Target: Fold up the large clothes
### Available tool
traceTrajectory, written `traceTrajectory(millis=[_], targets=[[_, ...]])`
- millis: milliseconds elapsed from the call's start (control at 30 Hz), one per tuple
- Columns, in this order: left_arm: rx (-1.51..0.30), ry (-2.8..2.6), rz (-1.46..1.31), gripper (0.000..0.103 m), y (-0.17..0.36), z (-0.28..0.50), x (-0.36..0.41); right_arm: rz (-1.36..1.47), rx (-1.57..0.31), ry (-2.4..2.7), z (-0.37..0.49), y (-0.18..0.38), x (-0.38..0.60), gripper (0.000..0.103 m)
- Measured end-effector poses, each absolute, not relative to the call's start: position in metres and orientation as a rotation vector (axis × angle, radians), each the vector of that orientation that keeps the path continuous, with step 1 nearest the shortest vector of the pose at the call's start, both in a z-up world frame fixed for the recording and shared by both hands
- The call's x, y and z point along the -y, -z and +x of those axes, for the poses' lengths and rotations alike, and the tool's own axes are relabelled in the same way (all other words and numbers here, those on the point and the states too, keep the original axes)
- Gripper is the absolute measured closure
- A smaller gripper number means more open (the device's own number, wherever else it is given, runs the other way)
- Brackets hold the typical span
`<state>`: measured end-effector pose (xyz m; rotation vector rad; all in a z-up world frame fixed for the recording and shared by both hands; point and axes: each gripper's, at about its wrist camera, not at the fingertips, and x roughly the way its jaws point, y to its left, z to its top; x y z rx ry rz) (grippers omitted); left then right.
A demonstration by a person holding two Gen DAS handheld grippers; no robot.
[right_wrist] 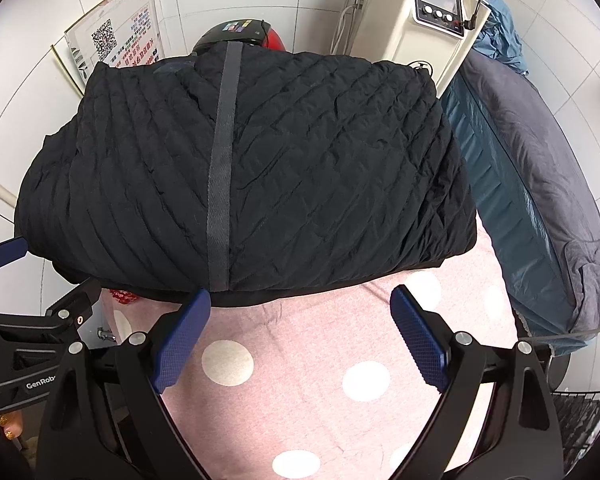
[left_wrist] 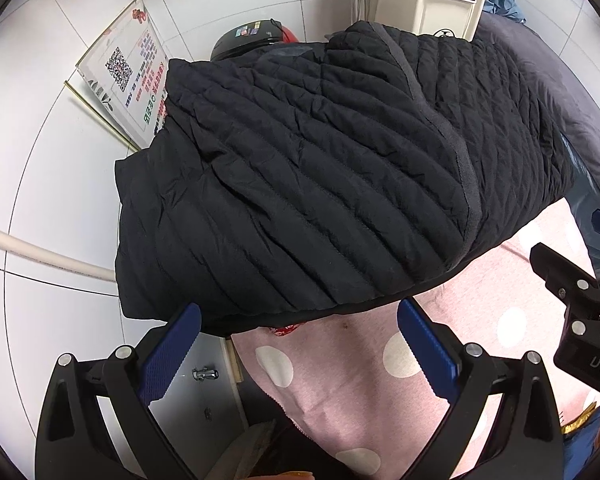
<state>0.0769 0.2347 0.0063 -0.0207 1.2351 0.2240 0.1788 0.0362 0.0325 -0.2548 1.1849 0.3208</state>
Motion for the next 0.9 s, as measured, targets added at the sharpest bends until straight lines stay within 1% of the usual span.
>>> traceTrajectory(millis=[433,633,900], targets=[[-1.226,-0.237,0.009,0.006,-0.008,0.074,-0.229,-0.194,-1.188,-0.308,0.183,-0.033,-0.026,0.013],[-1.183,-0.254,0.036,0.006,-0.013,0.071,-0.228,-0.191,-1.19,-0.303,0.184,-0.033,-0.026,0.013],[-1.201,-0.244,0.033,0.006,-0.014,0.073,-0.228,-0.18,-1.186,-0.299,0.185,-0.035,-0.024,0.013]])
